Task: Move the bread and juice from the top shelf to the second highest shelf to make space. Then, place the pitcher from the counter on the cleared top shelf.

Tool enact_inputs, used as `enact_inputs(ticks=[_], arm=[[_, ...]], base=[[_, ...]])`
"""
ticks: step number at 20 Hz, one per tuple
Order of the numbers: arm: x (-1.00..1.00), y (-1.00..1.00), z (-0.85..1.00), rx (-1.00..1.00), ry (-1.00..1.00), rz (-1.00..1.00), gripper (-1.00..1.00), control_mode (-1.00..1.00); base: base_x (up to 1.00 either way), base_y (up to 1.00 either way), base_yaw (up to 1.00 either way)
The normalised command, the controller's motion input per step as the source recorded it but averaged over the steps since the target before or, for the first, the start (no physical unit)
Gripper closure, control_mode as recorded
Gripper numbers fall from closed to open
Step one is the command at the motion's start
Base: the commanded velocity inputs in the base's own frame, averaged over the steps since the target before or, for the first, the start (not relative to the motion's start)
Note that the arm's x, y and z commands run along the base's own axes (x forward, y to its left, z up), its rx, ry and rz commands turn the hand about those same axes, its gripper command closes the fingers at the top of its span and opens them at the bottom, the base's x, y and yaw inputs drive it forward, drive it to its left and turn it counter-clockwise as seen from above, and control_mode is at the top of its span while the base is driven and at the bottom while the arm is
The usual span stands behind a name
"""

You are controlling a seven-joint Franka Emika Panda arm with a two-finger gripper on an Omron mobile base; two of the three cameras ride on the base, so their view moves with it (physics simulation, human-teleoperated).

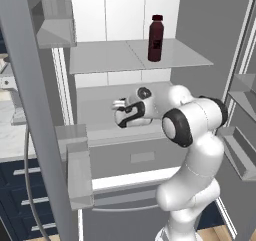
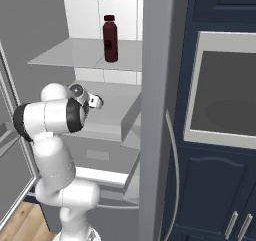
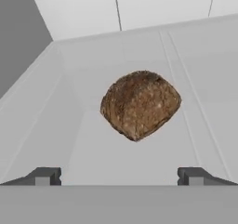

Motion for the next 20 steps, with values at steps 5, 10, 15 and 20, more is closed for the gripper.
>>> enact_inputs(ticks=[5,10,15,20], arm=[[-1.00,0.00,0.38,0.00,0.00,0.00,-1.00,-1.00],[-0.98,-0.01,0.81,0.00,0.00,0.00,-1.00,-1.00],[-0.83,-0.19,0.84,-0.03,0.00,0.00,-1.00,-1.00],[-0.54,-0.37,0.80,-0.05,0.00,0.00,-1.00,-1.00]], base=[[0.00,0.00,0.00],[0.00,0.00,0.00],[0.00,0.00,0.00],[0.00,0.00,0.00]])
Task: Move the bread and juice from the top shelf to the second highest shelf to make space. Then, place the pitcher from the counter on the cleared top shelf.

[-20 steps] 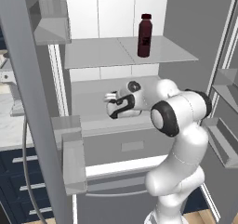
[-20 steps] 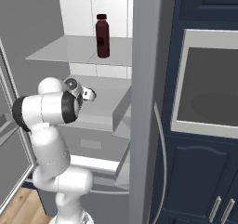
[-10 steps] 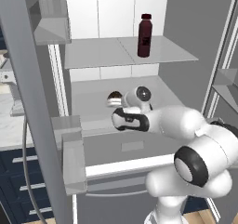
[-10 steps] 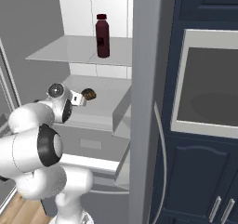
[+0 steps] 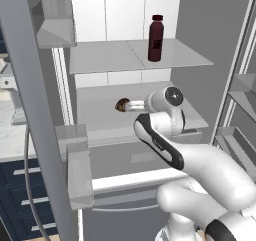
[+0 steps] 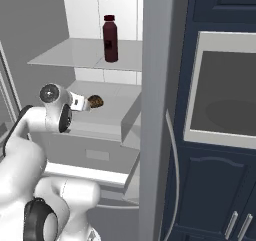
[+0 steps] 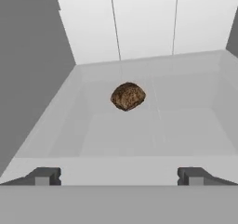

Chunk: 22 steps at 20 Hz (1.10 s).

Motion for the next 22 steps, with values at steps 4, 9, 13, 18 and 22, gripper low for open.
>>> enact_inputs(ticks=[4,9,13,18,22], arm=[[-0.16,-0.52,0.92,-0.02,0.00,0.00,-1.00,-1.00],[0.00,-0.53,0.73,-0.02,-0.03,0.00,-1.00,-1.00],[0.00,-0.47,0.67,-0.08,-0.05,0.00,-1.00,-1.00],[0.03,-0.28,0.74,-0.12,0.00,0.00,-1.00,-1.00],[0.12,-0.22,0.78,-0.11,0.00,0.00,-1.00,-1.00]], base=[[0.00,0.00,0.00],[0.00,0.00,0.00],[0.00,0.00,0.00],[0.00,0.00,0.00],[0.00,0.00,0.00]])
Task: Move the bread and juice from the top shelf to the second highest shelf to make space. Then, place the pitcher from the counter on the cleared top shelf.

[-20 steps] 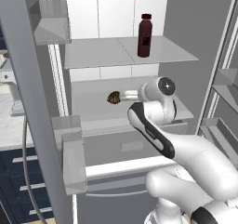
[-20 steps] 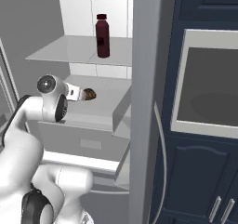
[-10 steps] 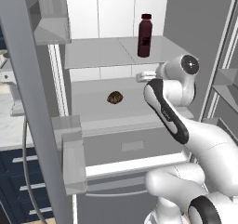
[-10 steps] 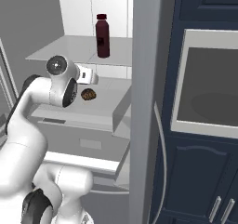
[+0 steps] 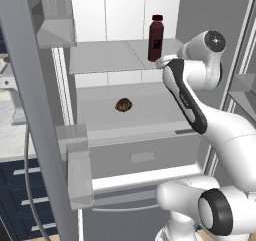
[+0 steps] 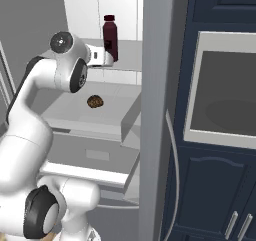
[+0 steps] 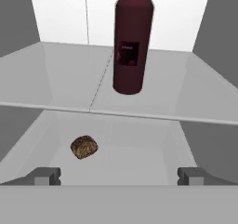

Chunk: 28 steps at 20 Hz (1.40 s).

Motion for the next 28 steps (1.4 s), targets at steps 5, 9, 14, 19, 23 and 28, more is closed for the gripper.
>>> enact_inputs(ticks=[5,9,14,19,23,28], arm=[[0.19,-0.04,0.71,-0.07,-0.01,0.00,-1.00,-1.00],[0.23,0.00,0.53,-0.02,-0.03,0.00,-1.00,-1.00],[0.19,0.00,0.20,0.00,-0.09,0.00,-1.00,-1.00],[0.37,0.00,0.00,0.07,-0.01,0.00,-1.00,-1.00],[0.46,0.00,0.00,0.11,0.00,0.00,-1.00,-1.00],[0.49,0.00,0.00,0.11,0.00,0.00,-1.00,-1.00]], base=[[0.00,0.00,0.00],[0.00,0.00,0.00],[0.00,0.00,0.00],[0.00,0.00,0.00],[0.00,0.00,0.00],[0.00,0.00,0.00]])
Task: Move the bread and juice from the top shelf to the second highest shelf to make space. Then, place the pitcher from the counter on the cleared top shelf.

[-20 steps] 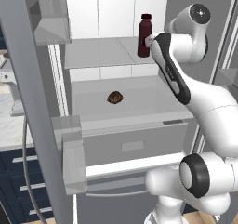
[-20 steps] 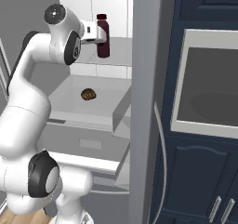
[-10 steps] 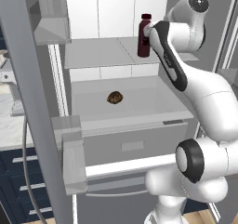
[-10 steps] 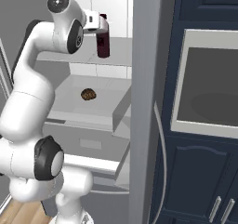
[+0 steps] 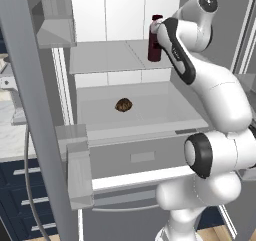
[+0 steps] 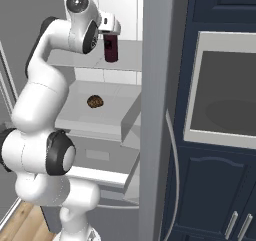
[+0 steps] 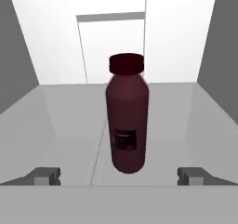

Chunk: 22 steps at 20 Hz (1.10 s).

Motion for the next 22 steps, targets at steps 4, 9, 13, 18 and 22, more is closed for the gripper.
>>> enact_inputs(ticks=[4,9,13,18,22], arm=[[0.46,0.00,0.00,0.01,0.00,0.00,-1.00,-1.00],[0.37,0.00,0.00,0.00,0.00,0.00,-1.00,-1.00],[0.34,0.00,0.00,0.00,0.00,0.00,-1.00,-1.00],[0.28,0.00,0.00,0.00,0.00,0.00,-1.00,-1.00],[0.27,0.00,0.00,0.00,0.00,0.00,-1.00,-1.00]], base=[[0.00,0.00,0.00],[0.00,0.00,0.00],[0.00,0.00,0.00],[0.00,0.00,0.00],[0.00,0.00,0.00]])
